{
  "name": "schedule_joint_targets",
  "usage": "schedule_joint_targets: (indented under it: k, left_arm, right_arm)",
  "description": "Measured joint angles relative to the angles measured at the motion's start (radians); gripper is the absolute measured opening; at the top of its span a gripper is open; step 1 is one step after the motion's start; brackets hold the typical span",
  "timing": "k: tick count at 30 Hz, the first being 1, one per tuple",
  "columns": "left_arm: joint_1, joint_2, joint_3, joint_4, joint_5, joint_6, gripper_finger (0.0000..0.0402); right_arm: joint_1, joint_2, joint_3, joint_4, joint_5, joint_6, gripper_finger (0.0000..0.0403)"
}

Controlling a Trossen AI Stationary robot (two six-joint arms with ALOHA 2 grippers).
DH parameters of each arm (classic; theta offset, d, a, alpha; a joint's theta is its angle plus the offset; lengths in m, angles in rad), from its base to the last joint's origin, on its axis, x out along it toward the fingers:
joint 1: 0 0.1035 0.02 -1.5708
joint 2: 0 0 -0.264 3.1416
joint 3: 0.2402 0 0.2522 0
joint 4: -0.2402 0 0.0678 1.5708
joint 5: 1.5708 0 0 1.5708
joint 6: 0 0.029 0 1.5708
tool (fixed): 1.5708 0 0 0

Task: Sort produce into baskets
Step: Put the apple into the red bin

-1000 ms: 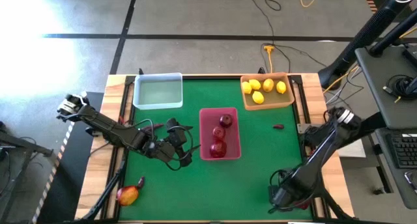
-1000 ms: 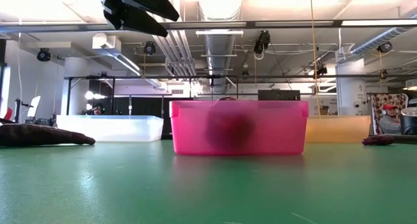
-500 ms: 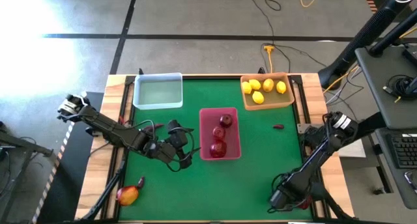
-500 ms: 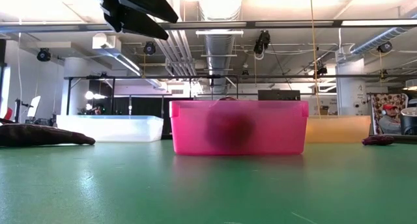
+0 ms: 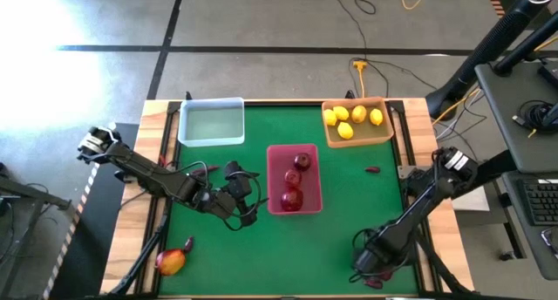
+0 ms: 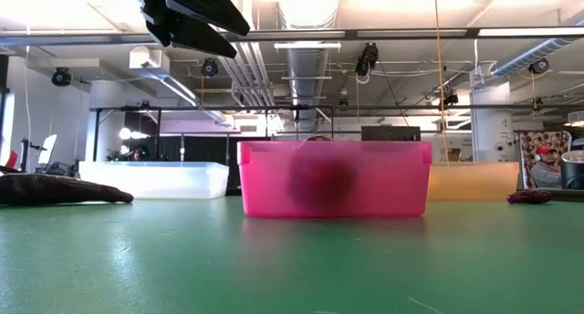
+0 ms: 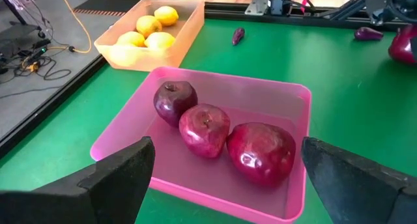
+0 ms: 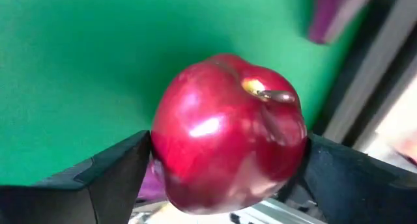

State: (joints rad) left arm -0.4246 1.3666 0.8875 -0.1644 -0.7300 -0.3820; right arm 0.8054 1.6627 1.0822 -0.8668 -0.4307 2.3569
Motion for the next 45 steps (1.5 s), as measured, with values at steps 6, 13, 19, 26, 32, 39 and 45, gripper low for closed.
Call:
schedule_joint_targets:
  k: [6,13,19,26,32,39,45]
  left_arm:
    - [0.001,0.0,0.0,0.004,0.0,0.006,0.0366]
    - [0.001,0.0,0.0,0.008,0.0,0.007,0.0366]
    - [0.0,0.0,0.0,0.009,0.001,0.001,0.0366]
    - [-0.007,-0.025,0.0,0.011,0.01,-0.066,0.0366]
    - [-0.02,-0.11,0.0,0.011,0.01,-0.083,0.0366]
    - [-0.022,-0.247,0.0,-0.021,0.065,-0.125,0.0366]
    - [-0.022,-0.304,0.0,-0.029,0.062,-0.266,0.0366]
  right_arm:
    - [-0.017,0.0,-0.003,0.026,0.084,-0.056,0.0364]
    - [-0.029,0.005,-0.061,0.111,0.147,-0.042,0.0364]
    - [-0.067,0.005,-0.07,0.124,0.188,-0.084,0.0361]
    - [-0.149,0.002,-0.021,0.126,0.187,-0.3,0.0312]
    - [-0.234,-0.012,0.085,0.113,0.21,-0.609,0.0312]
    - [-0.417,-0.144,0.221,0.127,0.573,-1.176,0.0312]
    - [-0.582,-0.252,0.142,0.321,0.693,-1.772,0.0312]
